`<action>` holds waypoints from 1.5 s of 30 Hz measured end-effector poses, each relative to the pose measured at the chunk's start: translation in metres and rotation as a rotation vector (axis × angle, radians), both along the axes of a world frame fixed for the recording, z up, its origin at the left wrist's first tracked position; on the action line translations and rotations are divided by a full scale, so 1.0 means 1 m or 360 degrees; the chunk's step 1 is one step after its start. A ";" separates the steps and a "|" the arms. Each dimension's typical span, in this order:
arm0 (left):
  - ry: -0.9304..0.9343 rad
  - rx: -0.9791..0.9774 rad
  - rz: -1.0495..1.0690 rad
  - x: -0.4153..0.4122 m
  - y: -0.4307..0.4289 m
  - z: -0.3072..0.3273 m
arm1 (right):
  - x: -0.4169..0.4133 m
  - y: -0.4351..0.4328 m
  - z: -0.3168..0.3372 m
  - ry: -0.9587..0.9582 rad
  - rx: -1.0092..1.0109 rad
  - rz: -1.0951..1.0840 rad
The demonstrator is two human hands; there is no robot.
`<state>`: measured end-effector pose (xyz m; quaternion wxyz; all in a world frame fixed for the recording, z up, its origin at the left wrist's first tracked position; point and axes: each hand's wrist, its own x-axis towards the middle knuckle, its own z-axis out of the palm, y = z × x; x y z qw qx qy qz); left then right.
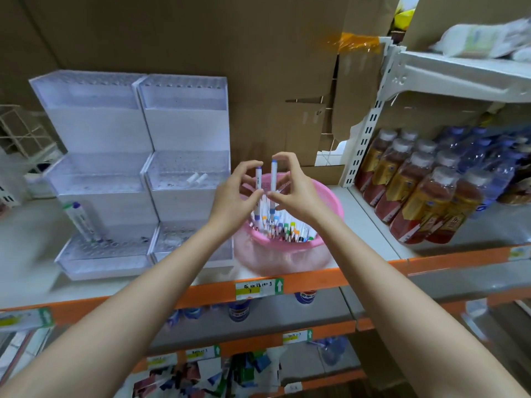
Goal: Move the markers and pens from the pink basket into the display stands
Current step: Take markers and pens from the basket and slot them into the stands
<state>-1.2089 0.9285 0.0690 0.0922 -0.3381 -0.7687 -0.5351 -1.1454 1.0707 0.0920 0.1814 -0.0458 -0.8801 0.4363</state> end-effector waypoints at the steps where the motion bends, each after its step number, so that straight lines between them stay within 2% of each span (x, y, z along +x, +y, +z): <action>1: 0.0021 0.0030 0.0035 0.002 -0.009 0.003 | -0.002 -0.008 0.001 0.0041 -0.0020 0.0012; 8: 0.0043 0.0089 0.0203 0.004 -0.089 0.017 | -0.021 -0.074 0.008 0.0229 -0.0034 0.0196; 15: 0.0039 0.0055 0.0430 -0.010 -0.179 0.015 | -0.044 -0.156 0.000 0.0184 -0.0019 0.0332; 21: -0.0010 0.0080 0.0438 -0.022 -0.229 0.016 | -0.061 -0.214 -0.007 0.0164 -0.0035 0.0292; 34: 0.0025 0.0073 0.0332 -0.066 -0.267 0.011 | -0.086 -0.268 -0.021 0.0280 -0.0146 0.0109; 45: 0.0181 0.0012 0.0308 -0.095 -0.274 0.008 | -0.101 -0.284 -0.023 0.0400 -0.0155 -0.0033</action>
